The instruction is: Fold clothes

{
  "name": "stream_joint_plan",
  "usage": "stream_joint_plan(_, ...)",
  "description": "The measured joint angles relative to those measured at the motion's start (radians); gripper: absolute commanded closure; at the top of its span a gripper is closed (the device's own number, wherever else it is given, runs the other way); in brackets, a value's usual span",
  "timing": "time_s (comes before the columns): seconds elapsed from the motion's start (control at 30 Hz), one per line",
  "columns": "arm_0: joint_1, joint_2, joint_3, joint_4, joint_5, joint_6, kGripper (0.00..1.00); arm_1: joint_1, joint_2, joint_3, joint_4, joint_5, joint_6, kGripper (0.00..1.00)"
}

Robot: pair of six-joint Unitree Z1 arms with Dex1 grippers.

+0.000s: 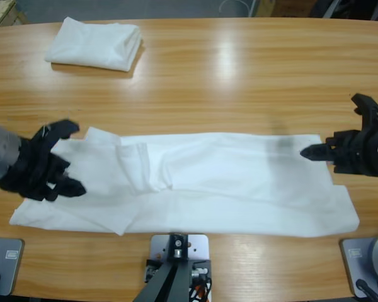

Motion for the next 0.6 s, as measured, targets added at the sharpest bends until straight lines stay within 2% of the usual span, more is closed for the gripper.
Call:
stream_joint_plan(0.23, -0.003, 0.122, 0.001, 0.001, 0.032, -0.090, 1.000, 0.019, 0.135, 0.000, 0.055, -0.002, 0.054, 1.000)
stream_joint_plan(0.47, -0.003, 0.227, -0.016, 0.001, 0.088, -0.108, 1.000, 0.023, 0.164, 0.000, 0.076, -0.014, 0.078, 1.000)
stream_joint_plan(0.6, -0.003, 0.268, -0.016, 0.001, 0.091, -0.109, 1.000, 0.040, 0.177, 0.000, 0.076, 0.013, 0.088, 1.000)
